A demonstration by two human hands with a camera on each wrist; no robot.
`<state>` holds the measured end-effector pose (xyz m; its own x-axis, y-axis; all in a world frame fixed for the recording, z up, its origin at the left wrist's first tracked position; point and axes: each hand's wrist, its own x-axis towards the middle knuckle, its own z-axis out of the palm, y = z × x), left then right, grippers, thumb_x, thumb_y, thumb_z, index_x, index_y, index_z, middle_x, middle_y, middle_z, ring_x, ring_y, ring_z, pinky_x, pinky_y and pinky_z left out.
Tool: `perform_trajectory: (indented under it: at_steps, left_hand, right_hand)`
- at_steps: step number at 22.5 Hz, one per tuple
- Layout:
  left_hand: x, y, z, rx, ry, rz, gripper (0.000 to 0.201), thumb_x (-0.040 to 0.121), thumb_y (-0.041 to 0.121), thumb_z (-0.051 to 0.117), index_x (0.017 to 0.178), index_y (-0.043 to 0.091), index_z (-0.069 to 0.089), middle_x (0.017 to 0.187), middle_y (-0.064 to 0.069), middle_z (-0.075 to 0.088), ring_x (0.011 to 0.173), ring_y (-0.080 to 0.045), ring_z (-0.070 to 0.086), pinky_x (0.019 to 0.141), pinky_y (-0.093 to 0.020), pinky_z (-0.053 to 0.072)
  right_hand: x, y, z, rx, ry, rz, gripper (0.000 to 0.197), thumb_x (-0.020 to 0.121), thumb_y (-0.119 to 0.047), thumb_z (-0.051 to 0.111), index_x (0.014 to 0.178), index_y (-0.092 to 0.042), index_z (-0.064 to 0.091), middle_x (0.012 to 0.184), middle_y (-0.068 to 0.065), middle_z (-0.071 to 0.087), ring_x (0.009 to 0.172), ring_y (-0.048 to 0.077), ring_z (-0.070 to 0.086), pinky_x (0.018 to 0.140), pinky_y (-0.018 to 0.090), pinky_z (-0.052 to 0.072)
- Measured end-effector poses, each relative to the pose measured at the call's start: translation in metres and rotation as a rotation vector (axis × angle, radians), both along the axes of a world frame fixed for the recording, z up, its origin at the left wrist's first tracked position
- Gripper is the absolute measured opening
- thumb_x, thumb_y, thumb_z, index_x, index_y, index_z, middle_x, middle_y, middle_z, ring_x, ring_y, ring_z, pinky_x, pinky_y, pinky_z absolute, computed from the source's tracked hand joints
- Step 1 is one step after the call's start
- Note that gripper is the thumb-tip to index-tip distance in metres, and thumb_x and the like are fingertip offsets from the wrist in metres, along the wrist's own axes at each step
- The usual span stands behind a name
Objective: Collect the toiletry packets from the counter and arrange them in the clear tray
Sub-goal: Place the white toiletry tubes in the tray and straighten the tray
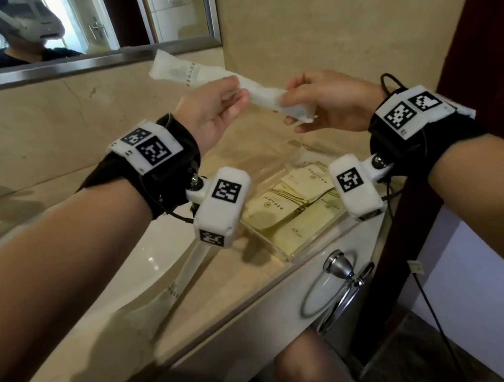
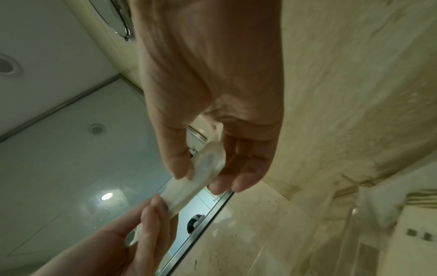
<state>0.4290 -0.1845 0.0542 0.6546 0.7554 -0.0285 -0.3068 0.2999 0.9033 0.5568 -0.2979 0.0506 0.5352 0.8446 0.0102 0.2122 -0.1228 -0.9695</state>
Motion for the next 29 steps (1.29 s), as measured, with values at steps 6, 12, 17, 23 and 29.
perform_trajectory:
  at_steps: [6, 12, 17, 23, 29]
  left_hand:
    - [-0.013, -0.001, -0.006, 0.133, 0.241, 0.009, 0.016, 0.094, 0.027, 0.052, 0.087, 0.013, 0.053, 0.06, 0.003, 0.059, 0.039, -0.002, 0.05, 0.038, -0.01, 0.04]
    - [-0.032, 0.004, -0.041, 0.517, 0.645, -0.168, 0.03, 0.093, 0.029, 0.054, 0.118, 0.014, 0.057, 0.083, 0.005, 0.063, 0.06, -0.006, 0.046, 0.051, -0.016, 0.035]
    - [-0.045, 0.018, -0.054, 0.935, 1.137, -0.326, 0.039, 0.086, 0.05, 0.057, 0.074, 0.015, 0.045, 0.065, 0.001, 0.04, 0.054, -0.012, 0.037, 0.045, -0.019, 0.033]
    - [-0.056, 0.017, -0.071, 1.034, 1.491, -0.595, 0.037, 0.08, 0.049, 0.065, 0.075, 0.013, 0.059, 0.071, 0.003, 0.054, 0.066, -0.012, 0.052, 0.056, -0.02, 0.047]
    - [-0.069, 0.042, -0.06, 0.842, 1.299, -0.409, 0.011, 0.09, 0.017, 0.054, 0.09, 0.009, 0.062, 0.078, -0.001, 0.065, 0.071, -0.012, 0.061, 0.062, -0.024, 0.052]
  right_hand:
    - [0.027, -0.003, -0.023, 0.193, 0.329, -0.215, 0.011, 0.093, -0.006, 0.05, 0.087, -0.012, 0.055, 0.081, 0.004, 0.054, 0.06, 0.009, 0.05, 0.048, 0.015, 0.048]
    - [0.051, 0.005, -0.042, 0.194, 0.291, -0.472, 0.024, 0.092, 0.0, 0.05, 0.07, -0.011, 0.052, 0.074, 0.003, 0.053, 0.063, 0.009, 0.052, 0.04, 0.012, 0.047]
    - [0.079, 0.012, -0.048, 0.08, 0.122, -0.484, 0.029, 0.092, 0.0, 0.047, 0.071, -0.02, 0.044, 0.074, -0.003, 0.047, 0.062, 0.004, 0.05, 0.042, 0.008, 0.046]
    - [0.084, 0.03, -0.047, -0.223, 0.015, -0.475, 0.012, 0.092, -0.006, 0.054, 0.083, -0.004, 0.063, 0.07, 0.004, 0.051, 0.058, 0.01, 0.05, 0.032, 0.01, 0.044]
    - [0.076, 0.057, -0.041, -0.416, -0.117, -0.372, 0.017, 0.092, -0.012, 0.057, 0.105, -0.004, 0.064, 0.074, 0.006, 0.056, 0.06, 0.011, 0.054, 0.048, 0.017, 0.051]
